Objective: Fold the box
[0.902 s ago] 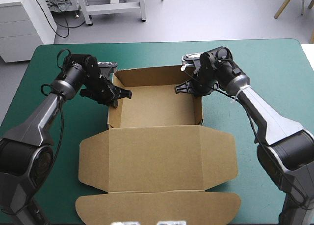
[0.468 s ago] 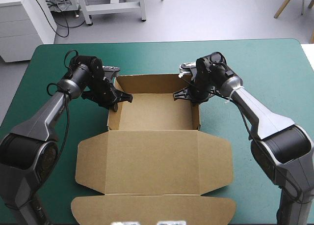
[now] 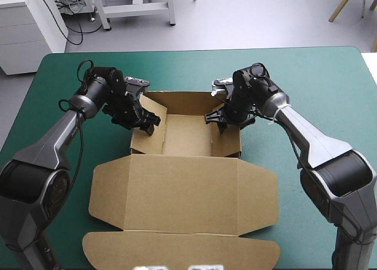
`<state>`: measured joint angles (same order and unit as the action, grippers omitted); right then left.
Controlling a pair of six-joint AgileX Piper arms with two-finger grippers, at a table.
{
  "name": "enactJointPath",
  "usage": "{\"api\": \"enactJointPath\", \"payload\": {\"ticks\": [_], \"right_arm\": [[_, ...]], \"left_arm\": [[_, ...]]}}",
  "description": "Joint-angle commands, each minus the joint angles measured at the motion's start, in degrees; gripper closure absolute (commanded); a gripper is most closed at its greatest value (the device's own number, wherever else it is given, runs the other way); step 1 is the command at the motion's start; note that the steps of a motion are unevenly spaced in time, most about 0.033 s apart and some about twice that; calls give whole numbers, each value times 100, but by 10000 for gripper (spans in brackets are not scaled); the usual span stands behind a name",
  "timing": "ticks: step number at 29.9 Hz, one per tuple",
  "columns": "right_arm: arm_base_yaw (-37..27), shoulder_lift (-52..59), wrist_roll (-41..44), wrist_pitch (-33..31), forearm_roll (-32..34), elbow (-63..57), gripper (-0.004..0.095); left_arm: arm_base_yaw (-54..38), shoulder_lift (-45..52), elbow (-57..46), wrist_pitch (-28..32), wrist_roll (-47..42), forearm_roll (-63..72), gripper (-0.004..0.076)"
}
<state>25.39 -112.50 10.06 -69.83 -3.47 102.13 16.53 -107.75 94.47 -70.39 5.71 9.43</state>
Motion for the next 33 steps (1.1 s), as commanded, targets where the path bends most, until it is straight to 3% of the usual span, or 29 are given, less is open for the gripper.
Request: {"api": "enactJointPath", "payload": {"ticks": [1, 15, 21, 27, 33], "right_arm": [[3, 308, 39, 96, -1, 143, 345], [-5, 316, 210, 85, 64, 495, 345], [-5, 476, 210, 85, 639, 875, 345], [-9, 977, 210, 85, 1211, 926, 345], [-9, 1413, 210, 85, 1153, 926, 345]], "left_arm": [[45, 277, 194, 91, 81, 82, 94], [45, 287, 656, -223, 81, 10, 98], [45, 362, 1051, -380, 81, 10, 107], [45, 509, 1411, -380, 81, -89, 213], [45, 806, 1588, -380, 81, -167, 362]]}}
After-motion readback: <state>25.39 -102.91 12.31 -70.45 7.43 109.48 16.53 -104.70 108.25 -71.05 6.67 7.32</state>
